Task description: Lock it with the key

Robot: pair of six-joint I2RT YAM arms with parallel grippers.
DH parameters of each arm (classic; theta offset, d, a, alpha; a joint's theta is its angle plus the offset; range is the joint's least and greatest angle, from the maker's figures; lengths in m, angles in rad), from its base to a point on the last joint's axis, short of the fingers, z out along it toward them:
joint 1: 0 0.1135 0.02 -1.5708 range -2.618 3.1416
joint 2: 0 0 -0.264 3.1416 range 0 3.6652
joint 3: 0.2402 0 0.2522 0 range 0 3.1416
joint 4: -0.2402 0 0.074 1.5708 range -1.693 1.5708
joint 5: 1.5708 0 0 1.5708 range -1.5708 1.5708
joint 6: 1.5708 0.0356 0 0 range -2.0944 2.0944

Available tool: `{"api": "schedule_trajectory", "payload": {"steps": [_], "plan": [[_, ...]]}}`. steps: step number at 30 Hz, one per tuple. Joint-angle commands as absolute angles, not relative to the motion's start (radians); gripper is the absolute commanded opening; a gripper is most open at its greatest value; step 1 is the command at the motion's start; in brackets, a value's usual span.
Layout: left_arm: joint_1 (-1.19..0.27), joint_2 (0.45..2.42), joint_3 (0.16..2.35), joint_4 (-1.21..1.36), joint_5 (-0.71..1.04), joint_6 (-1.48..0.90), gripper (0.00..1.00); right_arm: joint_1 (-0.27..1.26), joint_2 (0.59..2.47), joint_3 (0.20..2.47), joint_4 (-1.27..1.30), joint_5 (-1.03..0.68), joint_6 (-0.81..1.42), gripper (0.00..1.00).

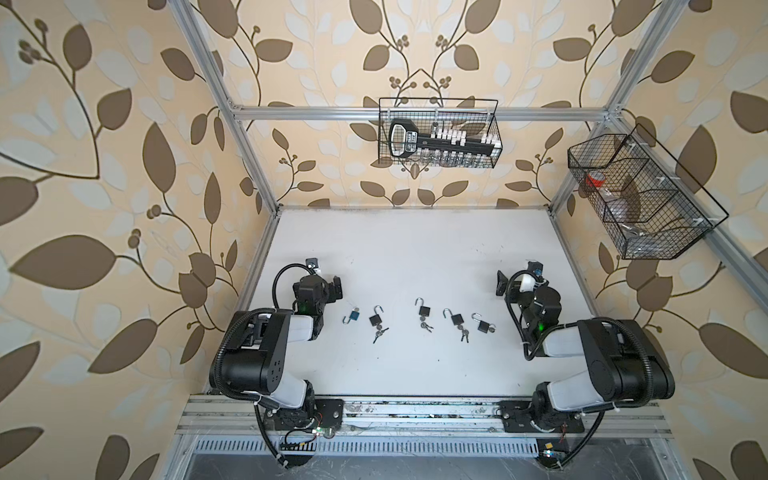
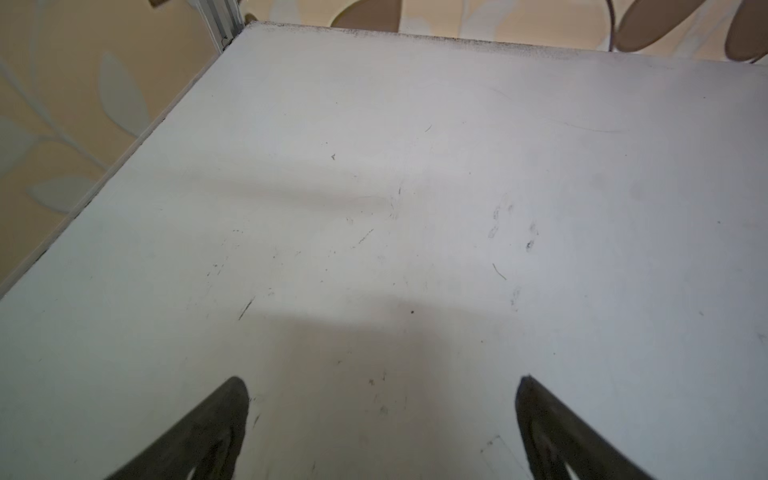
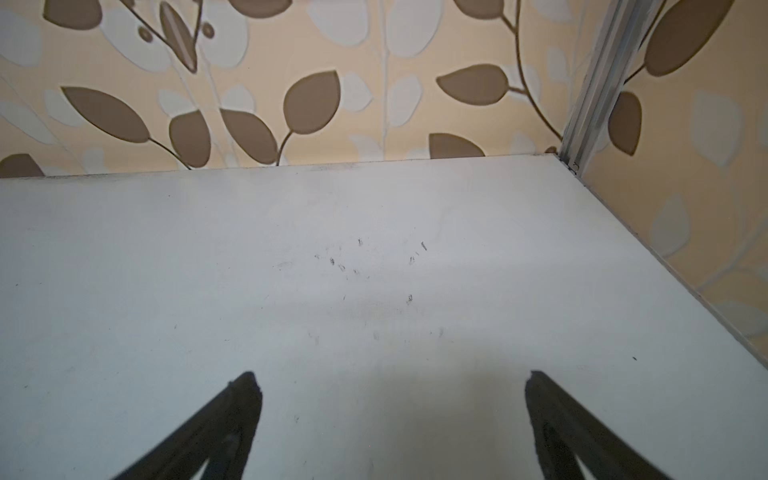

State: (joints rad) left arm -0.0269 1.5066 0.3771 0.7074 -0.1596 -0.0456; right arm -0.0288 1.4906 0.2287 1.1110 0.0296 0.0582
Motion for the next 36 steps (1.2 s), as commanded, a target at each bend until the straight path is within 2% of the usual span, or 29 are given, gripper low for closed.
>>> {"api": "schedule_trajectory", "payload": {"steps": [1, 25, 29, 33, 36], "plan": [[-0.031, 1.495, 0.383, 0.742, -0.152, -0.037, 0.99, -0.032, 1.498, 0.238, 1.126, 0.020, 0.055, 1.00], [-0.037, 1.489, 0.377, 0.751, -0.162, -0.030, 0.99, -0.029, 1.495, 0.235, 1.131, 0.022, 0.054, 1.00], [-0.121, 1.389, 0.359, 0.731, -0.298, 0.010, 0.99, 0.026, 1.408, 0.284, 0.974, 0.098, 0.022, 1.00], [-0.244, 1.271, 0.453, 0.468, -0.538, -0.019, 0.99, 0.072, 1.287, 0.293, 0.862, 0.168, 0.017, 1.00], [-0.274, 1.200, 0.533, 0.267, -0.563, -0.149, 0.99, 0.073, 1.207, 0.340, 0.700, 0.279, 0.161, 1.00]]}}
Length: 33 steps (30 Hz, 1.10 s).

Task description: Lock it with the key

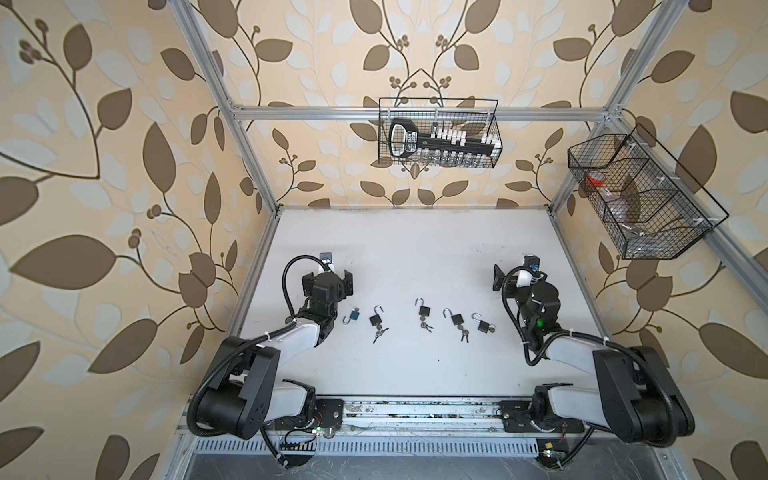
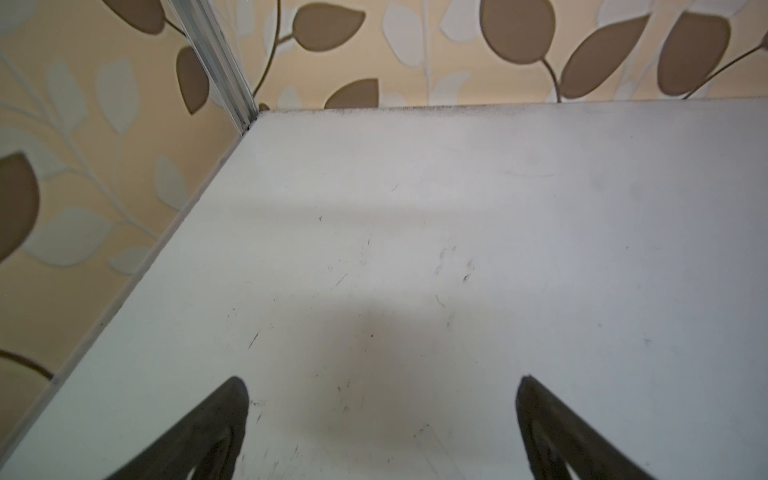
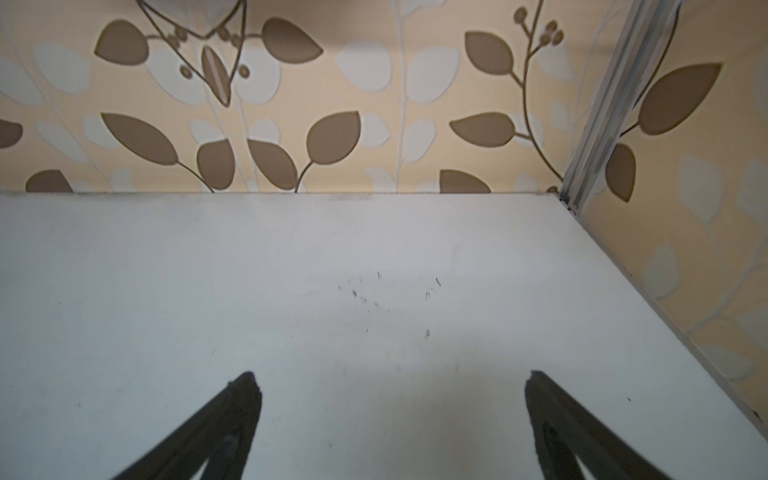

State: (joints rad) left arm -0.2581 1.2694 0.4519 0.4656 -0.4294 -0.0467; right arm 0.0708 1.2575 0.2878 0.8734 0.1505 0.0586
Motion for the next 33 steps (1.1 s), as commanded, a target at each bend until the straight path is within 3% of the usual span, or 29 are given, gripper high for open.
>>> {"api": "schedule_trajectory", "payload": {"steps": [1, 5, 9, 13, 20, 26, 33], "plan": [[-0.275, 1.179, 0.550, 0.213, -0.556, -0.198, 0.99, 0.073, 1.188, 0.368, 0.630, 0.307, 0.204, 1.00], [-0.275, 1.117, 0.626, -0.050, -0.553, -0.434, 0.99, 0.069, 1.153, 0.492, 0.319, 0.415, 0.441, 1.00], [-0.275, 1.098, 0.669, -0.207, -0.472, -0.584, 0.99, 0.070, 1.118, 0.535, 0.208, 0.286, 0.533, 1.00], [-0.271, 1.103, 0.742, -0.500, -0.531, -0.847, 0.99, 0.061, 1.097, 0.578, 0.063, 0.188, 0.647, 1.00], [-0.293, 1.109, 0.789, -0.603, -0.358, -0.791, 0.99, 0.113, 1.079, 0.629, -0.189, -0.047, 0.653, 1.00], [-0.546, 1.184, 0.908, -0.606, -0.335, -0.709, 0.99, 0.127, 1.063, 0.648, -0.313, -0.238, 0.544, 1.00], [-0.880, 1.370, 1.064, -0.587, -0.334, -0.698, 0.99, 0.197, 1.198, 0.774, -0.508, -0.225, 0.414, 0.96]]}}
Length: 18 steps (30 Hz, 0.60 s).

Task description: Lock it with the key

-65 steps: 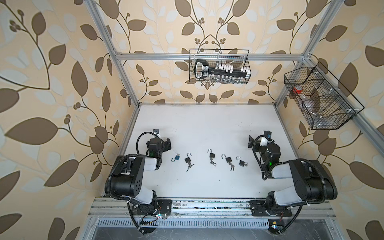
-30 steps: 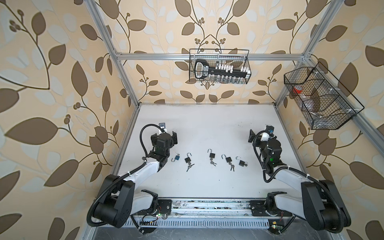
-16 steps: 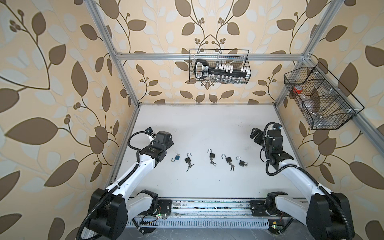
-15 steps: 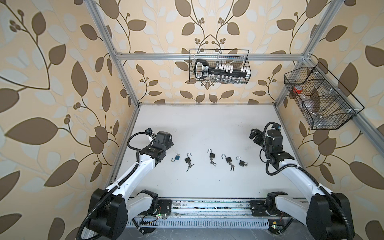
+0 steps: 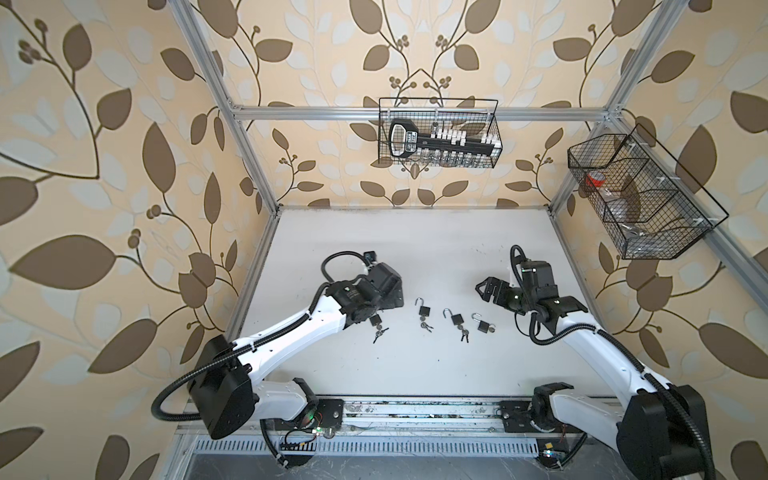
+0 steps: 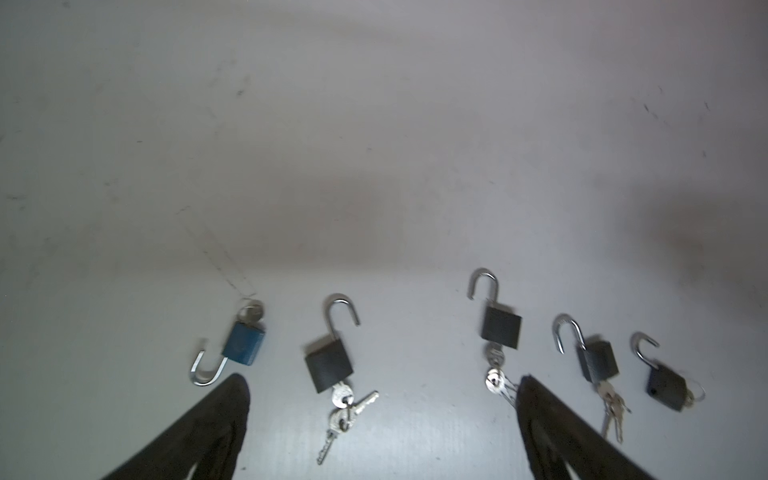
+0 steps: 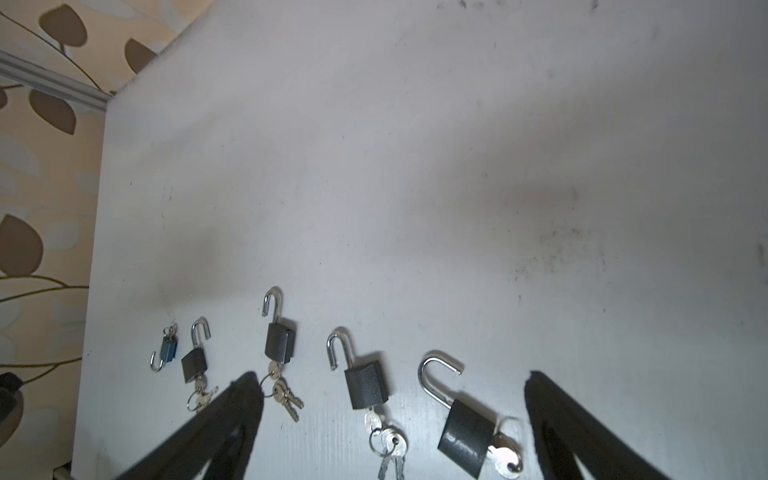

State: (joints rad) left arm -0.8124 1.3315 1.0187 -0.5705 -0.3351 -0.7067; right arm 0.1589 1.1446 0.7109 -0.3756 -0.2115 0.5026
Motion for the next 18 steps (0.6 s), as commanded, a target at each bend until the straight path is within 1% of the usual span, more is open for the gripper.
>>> {"api": "schedule_trajectory", "payload": {"steps": [1, 3, 5, 6, 12, 15, 18], "plan": [[-0.902, 1.381, 1.068, -0.572, -0.328, -0.702, 0.99, 0.222, 1.216, 0.788, -0.525, -0.195, 0.400, 0.96], [-0.944, 1.391, 1.062, -0.530, -0.311, -0.713, 0.99, 0.271, 1.251, 0.803, -0.552, -0.141, 0.390, 0.95], [-0.960, 1.377, 1.033, -0.466, -0.263, -0.720, 0.99, 0.287, 1.283, 0.801, -0.550, -0.151, 0.392, 0.93], [-0.963, 1.360, 1.007, -0.432, -0.243, -0.732, 0.99, 0.290, 1.303, 0.801, -0.549, -0.150, 0.393, 0.92], [-0.963, 1.213, 0.817, -0.206, -0.153, -0.758, 0.99, 0.293, 1.378, 0.800, -0.529, -0.144, 0.390, 0.91], [-0.963, 1.172, 0.791, -0.189, -0.146, -0.743, 0.99, 0.293, 1.394, 0.788, -0.519, -0.175, 0.391, 0.91], [-0.963, 1.173, 0.821, -0.243, -0.164, -0.721, 0.99, 0.293, 1.412, 0.777, -0.513, -0.194, 0.396, 0.89]]}}
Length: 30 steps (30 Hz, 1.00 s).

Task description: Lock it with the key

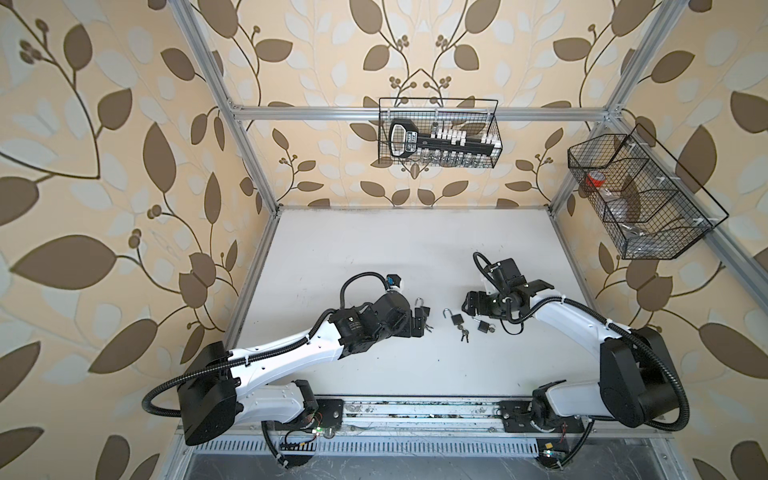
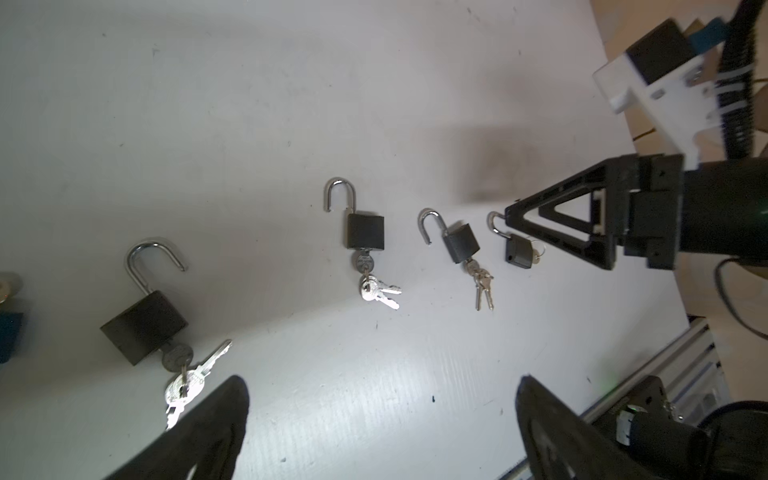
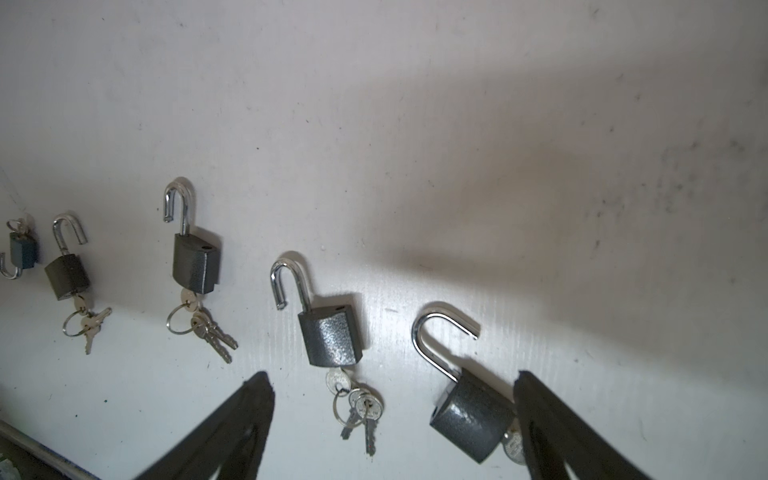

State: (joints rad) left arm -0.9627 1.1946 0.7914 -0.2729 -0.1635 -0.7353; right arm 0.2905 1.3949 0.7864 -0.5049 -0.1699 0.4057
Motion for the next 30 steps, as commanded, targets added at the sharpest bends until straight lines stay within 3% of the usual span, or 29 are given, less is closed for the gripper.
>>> {"api": "schedule_trajectory", "payload": {"steps": [1, 17, 30], "plan": [[-0.963, 1.179, 0.831, -0.261, -0.171, -0.718, 0.99, 0.293, 1.420, 0.775, -0.514, -0.192, 0.401, 0.88], [-0.963, 1.224, 0.827, -0.241, -0.126, -0.759, 0.99, 0.303, 1.468, 0.741, -0.522, -0.121, 0.457, 0.60], [-0.963, 1.256, 0.882, -0.267, -0.120, -0.738, 0.99, 0.403, 1.422, 0.706, -0.550, -0.016, 0.522, 0.53]]}}
